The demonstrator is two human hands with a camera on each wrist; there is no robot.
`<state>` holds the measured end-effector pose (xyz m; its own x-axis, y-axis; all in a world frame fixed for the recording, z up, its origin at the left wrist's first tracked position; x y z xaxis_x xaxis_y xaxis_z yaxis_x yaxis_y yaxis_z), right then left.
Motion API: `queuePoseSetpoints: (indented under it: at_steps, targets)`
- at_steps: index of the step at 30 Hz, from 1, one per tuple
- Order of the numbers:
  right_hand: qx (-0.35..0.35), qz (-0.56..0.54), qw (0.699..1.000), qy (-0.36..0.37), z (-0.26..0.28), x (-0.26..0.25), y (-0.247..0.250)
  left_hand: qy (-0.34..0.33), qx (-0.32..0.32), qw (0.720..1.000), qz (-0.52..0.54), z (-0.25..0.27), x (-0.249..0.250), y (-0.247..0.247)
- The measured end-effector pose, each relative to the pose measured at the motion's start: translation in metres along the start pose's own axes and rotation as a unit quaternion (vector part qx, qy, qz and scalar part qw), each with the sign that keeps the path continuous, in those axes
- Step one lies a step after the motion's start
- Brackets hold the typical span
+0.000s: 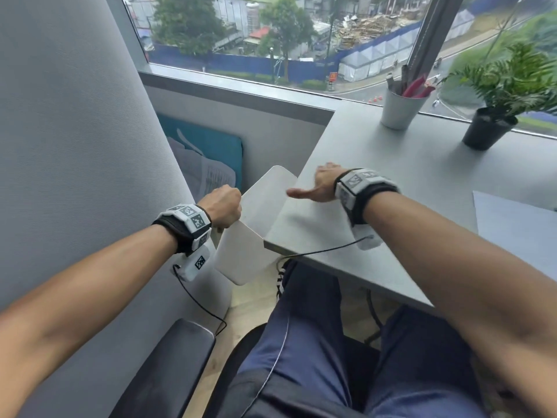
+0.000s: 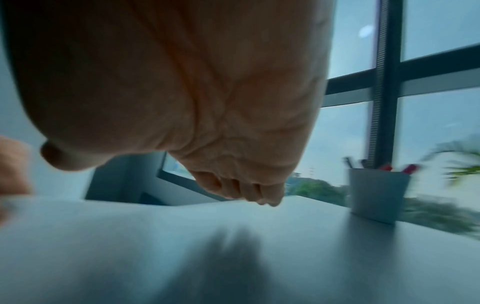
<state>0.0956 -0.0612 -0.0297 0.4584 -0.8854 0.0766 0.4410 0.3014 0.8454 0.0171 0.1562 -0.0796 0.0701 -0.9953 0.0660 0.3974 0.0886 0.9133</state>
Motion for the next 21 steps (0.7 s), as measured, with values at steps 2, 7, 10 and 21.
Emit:
queuePoseSetpoints:
  at_steps: [2,7,10,21]
  targets:
    - [-0.023,0.005,0.999,-0.04,-0.001,0.028,-0.013,0.003,-0.016,1.0,-0.003,-0.003,-0.002,-0.006]
    - [-0.065,-0.012,0.995,0.078,0.008,-0.016,-0.038,0.005,-0.016,1.0,0.02,-0.014,0.004,-0.009]
    - [-0.073,0.019,0.981,0.181,0.02,-0.081,-0.044,0.007,-0.004,0.999,0.043,-0.017,0.008,-0.008]
    - [-0.015,-0.091,0.995,0.048,0.083,-0.011,-0.072,0.074,-0.107,0.983,0.126,-0.03,-0.037,-0.057]
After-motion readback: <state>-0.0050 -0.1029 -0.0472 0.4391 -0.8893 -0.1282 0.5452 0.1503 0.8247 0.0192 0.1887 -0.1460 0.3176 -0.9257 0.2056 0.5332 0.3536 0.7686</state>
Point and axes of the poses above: each hand's wrist, its own z-axis away from the middle knuckle, its own y-axis out of the back of the hand, x = y × z, the point moved 3 cm from there along -z, towards the middle knuckle, and after that the axes turned 11 degrees about -x, right-handed, at the moved point
